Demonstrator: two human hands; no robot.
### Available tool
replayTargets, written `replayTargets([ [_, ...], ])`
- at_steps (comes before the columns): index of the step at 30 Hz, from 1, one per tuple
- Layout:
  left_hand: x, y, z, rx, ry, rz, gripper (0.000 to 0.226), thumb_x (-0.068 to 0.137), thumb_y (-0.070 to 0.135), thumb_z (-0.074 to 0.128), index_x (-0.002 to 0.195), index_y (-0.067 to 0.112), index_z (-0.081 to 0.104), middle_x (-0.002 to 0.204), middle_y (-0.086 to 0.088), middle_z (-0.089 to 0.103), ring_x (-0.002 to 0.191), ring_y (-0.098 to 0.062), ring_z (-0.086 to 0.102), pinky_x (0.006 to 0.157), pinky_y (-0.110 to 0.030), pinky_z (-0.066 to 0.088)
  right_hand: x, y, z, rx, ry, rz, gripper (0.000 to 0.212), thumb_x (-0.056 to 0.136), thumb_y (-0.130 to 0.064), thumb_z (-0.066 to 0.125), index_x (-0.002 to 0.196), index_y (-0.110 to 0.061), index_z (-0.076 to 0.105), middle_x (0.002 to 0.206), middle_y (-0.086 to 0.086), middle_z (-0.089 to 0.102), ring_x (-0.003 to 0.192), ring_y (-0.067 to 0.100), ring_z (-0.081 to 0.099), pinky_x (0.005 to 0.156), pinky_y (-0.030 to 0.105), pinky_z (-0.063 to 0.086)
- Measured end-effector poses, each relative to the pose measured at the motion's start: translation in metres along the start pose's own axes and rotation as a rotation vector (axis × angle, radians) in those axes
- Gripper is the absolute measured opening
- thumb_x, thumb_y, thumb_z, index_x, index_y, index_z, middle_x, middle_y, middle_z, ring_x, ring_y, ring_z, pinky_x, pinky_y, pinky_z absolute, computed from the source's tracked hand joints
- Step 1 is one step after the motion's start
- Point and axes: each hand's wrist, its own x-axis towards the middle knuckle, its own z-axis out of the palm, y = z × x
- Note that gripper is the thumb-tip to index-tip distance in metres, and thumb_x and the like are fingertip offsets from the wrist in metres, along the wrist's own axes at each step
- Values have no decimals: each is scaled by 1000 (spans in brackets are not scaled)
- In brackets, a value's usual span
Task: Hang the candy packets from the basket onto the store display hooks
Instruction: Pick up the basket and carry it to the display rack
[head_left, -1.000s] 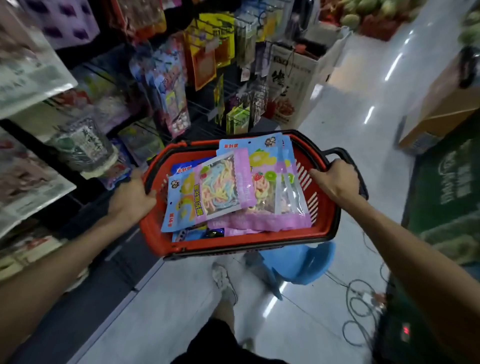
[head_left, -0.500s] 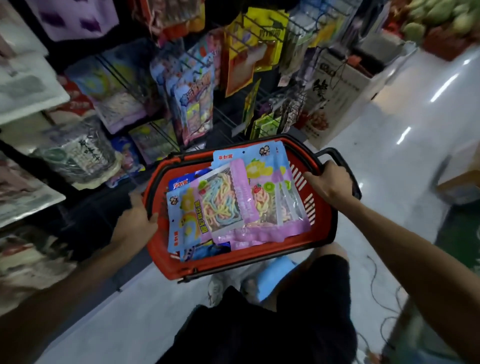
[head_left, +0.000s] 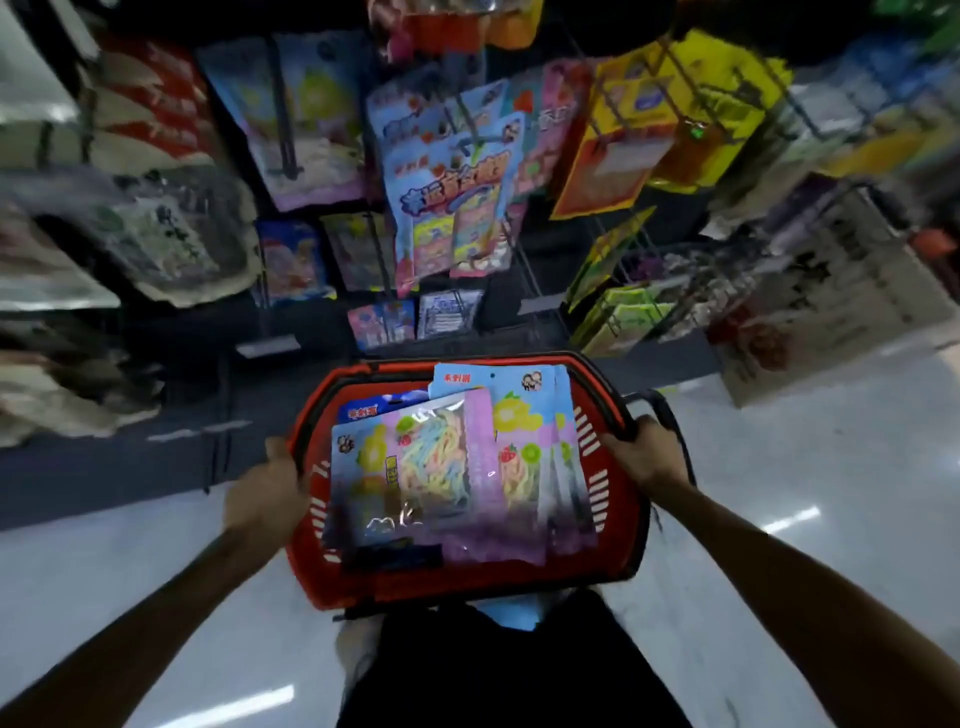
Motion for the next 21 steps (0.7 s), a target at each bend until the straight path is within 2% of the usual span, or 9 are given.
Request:
replayTargets([
  [2,-10,16,42,-14,-29,-124,36,101,40,56,115,8,52,97,-18,72,88,-41,71,76,-46,57,45,22,15,-28,-83,-47,55,73,-66,63,88,-13,69,88,9,76,83,33,72,70,36,56],
  [4,-16,27,83,-32,-63,-239,27,100,39,57,107,14,50,100,-15,72,91,-38,71,81,-45,56,89,40,33,-76,-134,-73,52,77,-63,69,94,-13,70,92,9,76,85,33,72,74,37,58],
  [9,-11,36,175,-32,-148,-425,22,101,31,57,107,12,47,102,-16,71,95,-39,71,79,-44,51,158,73,99,-82,-250,-121,46,90,-48,74,110,-7,68,105,16,75,97,37,72,71,32,45],
  [11,3,37,210,-37,-178,-455,23,100,31,58,106,11,48,100,-16,71,93,-40,70,76,-43,50,183,89,131,-69,-288,-103,51,89,-49,74,114,-6,66,107,18,75,97,38,72,73,33,45],
  [14,38,37,256,-41,-202,-482,27,100,34,58,107,9,50,98,-16,69,93,-40,70,75,-43,47,220,113,185,-62,-350,-83,68,76,-64,68,114,-8,65,99,13,74,84,33,71,70,34,50],
  [18,90,26,323,-60,-224,-446,27,102,34,56,108,9,49,95,-15,71,86,-38,71,79,-45,57,264,138,254,-110,-314,-52,54,90,-54,70,117,-7,67,99,14,76,78,31,68,64,33,50],
  [21,124,16,371,-72,-207,-439,30,101,39,56,107,10,50,93,-14,71,81,-37,70,78,-48,59,292,148,296,-129,-287,-64,49,95,-51,66,116,-7,68,96,14,74,69,26,59,51,23,36],
])
